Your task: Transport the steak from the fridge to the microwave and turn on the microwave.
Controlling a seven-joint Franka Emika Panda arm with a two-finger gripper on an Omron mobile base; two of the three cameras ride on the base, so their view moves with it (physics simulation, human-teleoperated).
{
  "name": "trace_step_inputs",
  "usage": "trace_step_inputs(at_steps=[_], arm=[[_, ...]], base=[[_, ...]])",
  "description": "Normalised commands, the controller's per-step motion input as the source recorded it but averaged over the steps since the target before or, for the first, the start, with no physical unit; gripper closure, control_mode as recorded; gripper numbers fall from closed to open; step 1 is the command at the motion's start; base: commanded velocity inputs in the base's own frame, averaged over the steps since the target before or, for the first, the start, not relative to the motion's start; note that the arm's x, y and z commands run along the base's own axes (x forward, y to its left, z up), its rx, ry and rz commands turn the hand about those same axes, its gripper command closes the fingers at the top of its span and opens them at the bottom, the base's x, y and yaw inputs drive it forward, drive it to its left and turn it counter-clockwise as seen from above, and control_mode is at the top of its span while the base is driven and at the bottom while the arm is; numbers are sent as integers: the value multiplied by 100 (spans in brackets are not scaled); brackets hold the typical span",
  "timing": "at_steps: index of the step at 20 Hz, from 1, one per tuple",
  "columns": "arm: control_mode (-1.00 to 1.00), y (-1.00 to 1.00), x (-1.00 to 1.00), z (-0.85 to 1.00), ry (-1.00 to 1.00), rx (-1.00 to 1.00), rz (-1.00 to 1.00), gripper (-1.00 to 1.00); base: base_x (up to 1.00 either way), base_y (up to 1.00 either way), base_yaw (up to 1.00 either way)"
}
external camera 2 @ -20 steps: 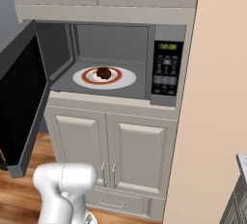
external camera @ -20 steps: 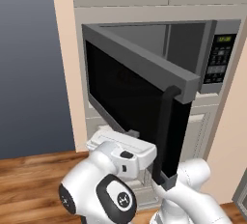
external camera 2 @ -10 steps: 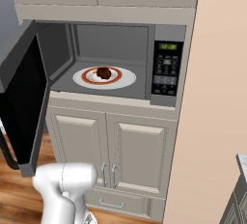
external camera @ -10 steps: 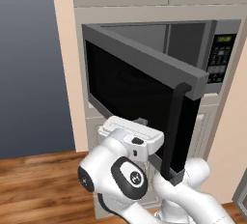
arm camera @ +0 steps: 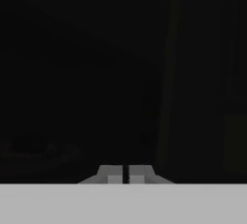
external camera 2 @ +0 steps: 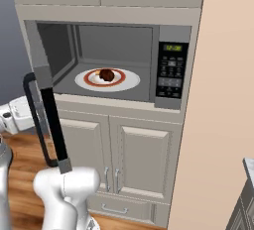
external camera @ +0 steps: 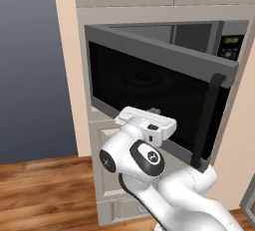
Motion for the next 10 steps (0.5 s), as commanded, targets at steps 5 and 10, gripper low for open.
trace_step_inputs(at_steps=[5, 10], arm=[[-100, -28, 66, 1, 0, 2, 0, 100], [-100, -20, 58, 8, 0, 8, 0, 100]], base=[[0, 0, 0], [0, 0, 0]])
